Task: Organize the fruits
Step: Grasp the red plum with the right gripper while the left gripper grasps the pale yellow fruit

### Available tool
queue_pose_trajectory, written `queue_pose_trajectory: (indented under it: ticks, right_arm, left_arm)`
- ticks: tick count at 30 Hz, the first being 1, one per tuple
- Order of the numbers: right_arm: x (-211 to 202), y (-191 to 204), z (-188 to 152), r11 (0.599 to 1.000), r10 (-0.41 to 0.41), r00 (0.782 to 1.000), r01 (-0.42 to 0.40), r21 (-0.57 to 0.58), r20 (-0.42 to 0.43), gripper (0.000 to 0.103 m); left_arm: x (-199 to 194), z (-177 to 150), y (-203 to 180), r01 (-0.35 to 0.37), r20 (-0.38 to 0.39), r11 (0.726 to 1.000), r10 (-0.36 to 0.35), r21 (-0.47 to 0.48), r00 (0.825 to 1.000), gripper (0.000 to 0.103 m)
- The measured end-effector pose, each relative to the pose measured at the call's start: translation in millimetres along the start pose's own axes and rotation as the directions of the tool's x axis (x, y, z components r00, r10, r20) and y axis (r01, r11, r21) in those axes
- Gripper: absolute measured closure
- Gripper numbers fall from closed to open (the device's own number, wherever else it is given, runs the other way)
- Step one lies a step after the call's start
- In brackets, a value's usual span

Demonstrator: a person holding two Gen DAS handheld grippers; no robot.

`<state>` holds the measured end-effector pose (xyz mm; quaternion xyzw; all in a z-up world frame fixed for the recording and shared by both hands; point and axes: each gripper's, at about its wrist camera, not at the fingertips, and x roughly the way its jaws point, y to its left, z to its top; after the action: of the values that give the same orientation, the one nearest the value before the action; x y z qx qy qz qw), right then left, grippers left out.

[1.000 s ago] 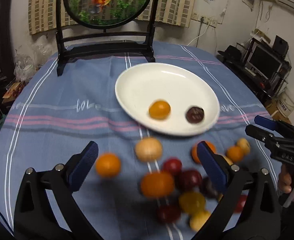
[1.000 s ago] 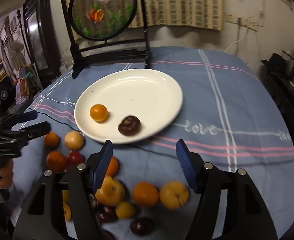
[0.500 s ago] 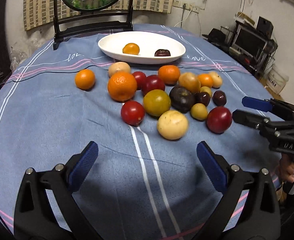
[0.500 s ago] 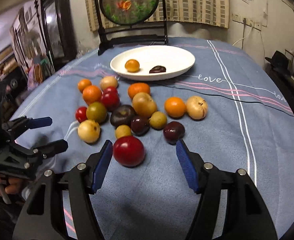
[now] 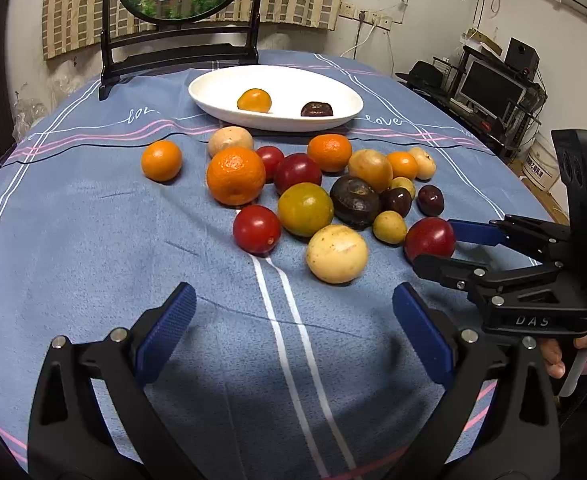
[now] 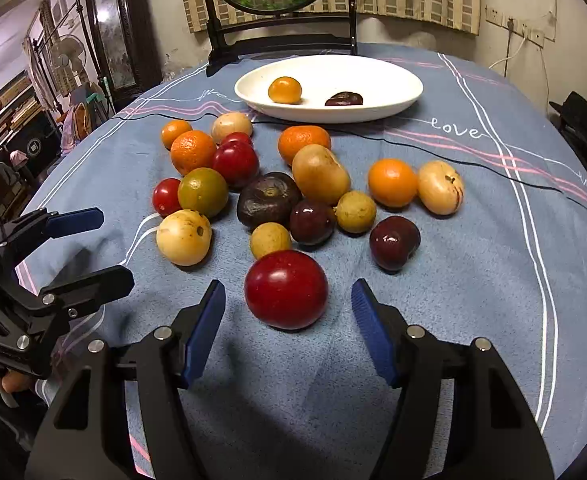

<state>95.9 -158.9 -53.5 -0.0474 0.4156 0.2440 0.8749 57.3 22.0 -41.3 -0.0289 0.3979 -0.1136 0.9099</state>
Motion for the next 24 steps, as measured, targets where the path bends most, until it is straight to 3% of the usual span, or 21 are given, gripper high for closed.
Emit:
queue_pose_trajectory:
  ticks: [9,11,13,17,24]
  right_arm:
    - [7.1,3.0,3.9,1.0,-0.002,1.0,0.002,0.005,-0.027,0.042]
    - [9.2,2.2,3.8,1.0,-0.002,0.999,0.002,0.01,-0.037,0.046]
    - [10.6,1.5,3.4,1.0,0.001,0.999,-0.001,0.014,-0.045,0.056]
    - [10.9,0.6,3.0,1.0,0.0,0.999,0.001,0.019,-0.049,0.059]
    - [-6.0,-19.1,-3.3,0.991,0.057,0.998,-0.06,0.116,0.035,0.06]
  left_arm:
    - [3.2,0.5,0.5,0.007,-0.018,1.0,-0.007,-0.005,1.0,0.003]
    - [3.8,0.7,0.9,0.009,-0.02,1.0,-0.009,-0.008,1.0,0.003]
    - [4.0,0.7,1.6,0.009,-0.02,1.0,-0.009,-0.012,1.0,0.003]
    - [6.1,0.6,2.4,0.01,-0.03,1.0,-0.011,-0.017,0.999,0.003]
    - [7.3,3.3,-0.3,0.07,-0.021,0.997,-0.071,-0.019,0.997,0.005]
